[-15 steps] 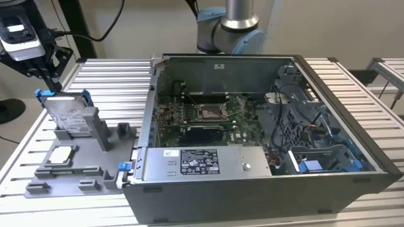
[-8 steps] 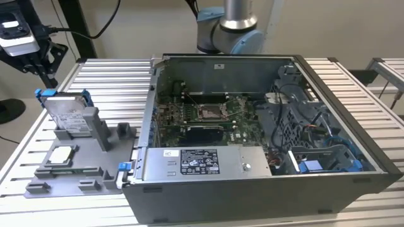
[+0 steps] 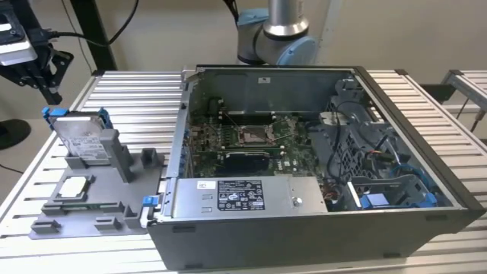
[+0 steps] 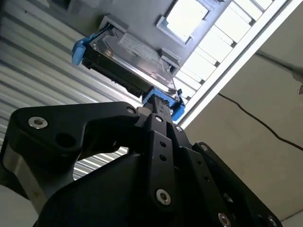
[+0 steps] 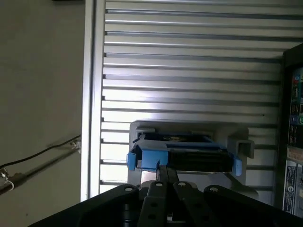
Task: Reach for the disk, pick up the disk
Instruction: 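Reach for the disk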
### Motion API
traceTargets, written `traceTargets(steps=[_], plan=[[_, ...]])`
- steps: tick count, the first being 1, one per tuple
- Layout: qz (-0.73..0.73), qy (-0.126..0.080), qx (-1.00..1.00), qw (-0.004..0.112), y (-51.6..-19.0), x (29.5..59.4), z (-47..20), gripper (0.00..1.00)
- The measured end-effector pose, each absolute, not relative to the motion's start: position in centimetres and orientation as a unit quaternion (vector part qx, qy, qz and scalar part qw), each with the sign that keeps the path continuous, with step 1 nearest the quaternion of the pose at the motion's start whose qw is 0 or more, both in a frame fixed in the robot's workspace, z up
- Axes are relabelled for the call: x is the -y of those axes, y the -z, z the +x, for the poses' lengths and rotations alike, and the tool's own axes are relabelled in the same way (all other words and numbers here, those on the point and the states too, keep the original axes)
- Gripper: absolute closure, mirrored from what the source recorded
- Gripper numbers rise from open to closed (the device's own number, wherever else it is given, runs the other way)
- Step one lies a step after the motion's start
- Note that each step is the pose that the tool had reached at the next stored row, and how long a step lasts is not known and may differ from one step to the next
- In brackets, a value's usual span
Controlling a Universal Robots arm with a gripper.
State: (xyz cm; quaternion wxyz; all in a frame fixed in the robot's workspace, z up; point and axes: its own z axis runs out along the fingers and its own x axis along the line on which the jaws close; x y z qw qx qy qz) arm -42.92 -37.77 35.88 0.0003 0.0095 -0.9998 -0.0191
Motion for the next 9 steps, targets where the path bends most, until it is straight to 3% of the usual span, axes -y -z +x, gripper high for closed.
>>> traceTargets(steps=[9], plan=[[0.012,0.019,1.0,0.0,-35.88,37.77,-43.26,1.0]])
